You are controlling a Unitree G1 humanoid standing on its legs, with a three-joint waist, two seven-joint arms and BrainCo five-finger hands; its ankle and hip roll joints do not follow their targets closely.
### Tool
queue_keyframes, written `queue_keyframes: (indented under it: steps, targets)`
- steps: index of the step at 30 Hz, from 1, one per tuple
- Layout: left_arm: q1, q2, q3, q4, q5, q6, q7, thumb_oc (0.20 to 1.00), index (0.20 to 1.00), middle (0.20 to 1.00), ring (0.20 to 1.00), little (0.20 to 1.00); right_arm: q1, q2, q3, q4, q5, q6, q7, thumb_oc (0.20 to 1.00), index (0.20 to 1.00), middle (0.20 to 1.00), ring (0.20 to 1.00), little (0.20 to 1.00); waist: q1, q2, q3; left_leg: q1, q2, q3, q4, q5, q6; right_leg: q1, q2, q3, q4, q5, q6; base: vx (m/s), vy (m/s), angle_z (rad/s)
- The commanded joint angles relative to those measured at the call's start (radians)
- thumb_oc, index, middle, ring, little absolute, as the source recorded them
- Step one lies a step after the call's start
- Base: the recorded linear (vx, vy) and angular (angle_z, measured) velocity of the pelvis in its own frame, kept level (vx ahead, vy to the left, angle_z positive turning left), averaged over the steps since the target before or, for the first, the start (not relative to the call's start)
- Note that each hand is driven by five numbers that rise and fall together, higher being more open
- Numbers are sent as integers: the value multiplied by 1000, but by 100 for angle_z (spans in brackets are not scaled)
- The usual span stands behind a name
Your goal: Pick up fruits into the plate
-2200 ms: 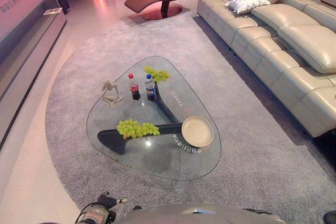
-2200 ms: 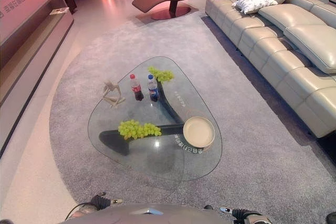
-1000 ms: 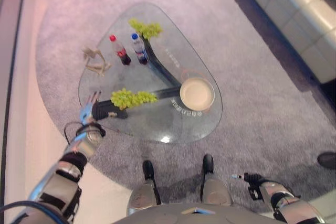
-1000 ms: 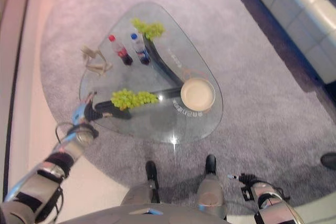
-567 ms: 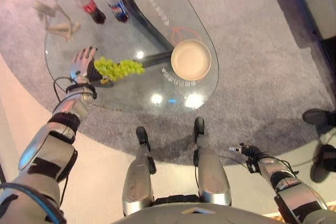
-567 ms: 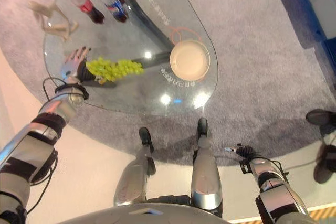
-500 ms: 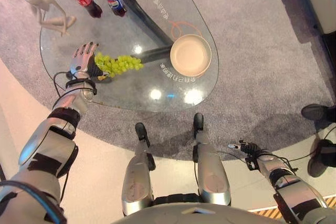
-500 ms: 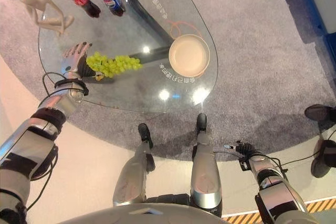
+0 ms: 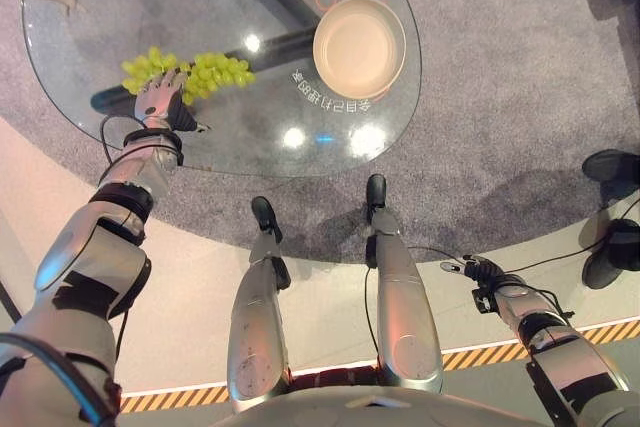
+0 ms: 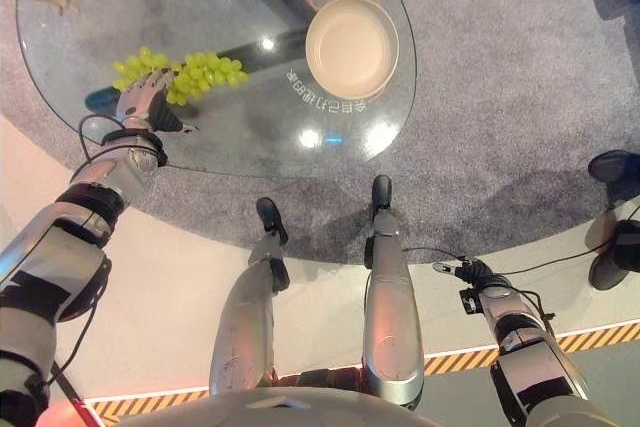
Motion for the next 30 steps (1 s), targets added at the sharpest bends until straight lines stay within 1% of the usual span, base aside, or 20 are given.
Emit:
queue_keyframes:
  steps: [1, 3, 5, 8, 9, 11, 13, 14, 16, 19, 21, 22, 26, 27, 30]
  targets:
    - [-47, 83, 26, 43, -10, 35, 65, 1000, 1000, 1000, 1000, 1000, 36, -39, 25, -36, 31, -20, -18, 1000, 1000, 1000, 1000, 1000, -23, -22, -9, -136, -94, 15, 183, -150, 44, -67, 105, -1, 78, -80, -51, 31, 7, -2]
    - [-54, 86, 28, 41, -8, 54, 95, 1000, 1000, 1000, 1000, 1000, 47, -37, 32, -51, 34, -23, -22, 1000, 1000, 1000, 1000, 1000, -27, -24, -9, -164, -94, 13, 195, -153, 45, -96, 109, 7, 84, -79, -52, 36, 9, -1]
    - [-65, 89, 38, 42, -11, 93, 166, 1000, 1000, 1000, 1000, 1000, 59, -35, 38, -62, 36, -26, -19, 1000, 1000, 1000, 1000, 1000, -30, -26, -9, -195, -94, 4, 207, -154, 49, -130, 117, 18, 93, -79, -53, 42, 8, 3]
    - [-84, 97, 65, 53, -14, 124, 268, 1000, 1000, 1000, 1000, 1000, 78, -33, 44, -60, 38, -39, -8, 1000, 1000, 1000, 1000, 1000, -32, -34, -9, -218, -98, -9, 227, -158, 51, -150, 124, 28, 104, -82, -56, 43, -14, -1]
    - [-89, 99, 72, 57, -19, 128, 294, 1000, 1000, 1000, 1000, 1000, 85, -32, 45, -58, 39, -44, -4, 1000, 1000, 1000, 1000, 1000, -32, -37, -9, -222, -99, -13, 231, -160, 52, -153, 125, 29, 106, -83, -57, 40, -32, -2]
    - [-102, 102, 101, 60, -7, 128, 378, 1000, 1000, 1000, 1000, 1000, 99, -25, 51, -51, 41, -60, 4, 1000, 1000, 1000, 1000, 1000, -31, -44, -9, -235, -100, -22, 245, -166, 51, -161, 126, 31, 114, -86, -59, 52, -49, -2]
    - [-113, 103, 111, 61, 7, 128, 446, 1000, 1000, 1000, 1000, 1000, 105, -20, 56, -50, 41, -69, 13, 1000, 1000, 1000, 1000, 1000, -31, -49, -9, -242, -99, -26, 252, -167, 49, -167, 127, 33, 115, -85, -59, 42, -37, -2]
    - [-116, 103, 113, 60, 11, 130, 463, 1000, 1000, 1000, 1000, 1000, 106, -19, 58, -50, 44, -69, 15, 1000, 1000, 1000, 1000, 1000, -31, -50, -9, -243, -99, -27, 253, -167, 49, -168, 127, 33, 115, -85, -59, 30, -24, 1]
    - [-128, 101, 124, 72, 26, 121, 538, 1000, 1000, 1000, 1000, 1000, 106, -14, 64, -53, 57, -75, 17, 1000, 1000, 1000, 1000, 1000, -31, -55, -9, -252, -98, -31, 257, -168, 46, -176, 131, 34, 120, -86, -62, 15, -10, 1]
    - [-144, 97, 132, 78, 28, 108, 589, 1000, 1000, 1000, 1000, 1000, 105, -8, 69, -54, 60, -79, 20, 1000, 1000, 1000, 1000, 1000, -31, -61, -9, -262, -97, -36, 264, -169, 45, -184, 132, 35, 126, -86, -63, 0, 0, 0]
    - [-151, 96, 135, 82, 39, 101, 604, 1000, 1000, 1000, 1000, 1000, 104, -5, 71, -52, 62, -81, 21, 1000, 1000, 1000, 1000, 1000, -30, -63, -9, -265, -97, -39, 266, -170, 45, -187, 133, 36, 129, -87, -64, 16, -11, 1]
    - [-165, 91, 134, 76, 53, 87, 645, 1000, 1000, 1000, 1000, 1000, 102, 2, 76, -52, 68, -84, 21, 1000, 1000, 1000, 1000, 1000, -29, -68, -9, -275, -98, -45, 273, -172, 45, -195, 135, 38, 136, -88, -65, 30, -25, 4]
    - [-178, 87, 127, 71, 67, 79, 646, 1000, 1000, 1000, 1000, 1000, 102, 4, 82, -59, 72, -86, 25, 1000, 1000, 1000, 1000, 1000, -29, -70, -9, -280, -98, -48, 275, -174, 45, -201, 137, 39, 140, -89, -66, 6, -6, 1]
    - [-189, 83, 110, 72, 110, 79, 625, 1000, 1000, 1000, 1000, 1000, 100, 7, 84, -63, 74, -88, 26, 1000, 1000, 1000, 1000, 1000, -30, -72, -9, -281, -99, -50, 276, -177, 44, -202, 137, 39, 140, -89, -65, 0, 0, 0]
    - [-199, 74, 88, 78, 154, 86, 600, 1000, 1000, 1000, 1000, 1000, 94, 11, 89, -75, 70, -99, -1, 1000, 1000, 1000, 1000, 1000, -34, -73, -9, -283, -97, -47, 277, -178, 43, -205, 135, 39, 137, -86, -64, 0, 0, 0]
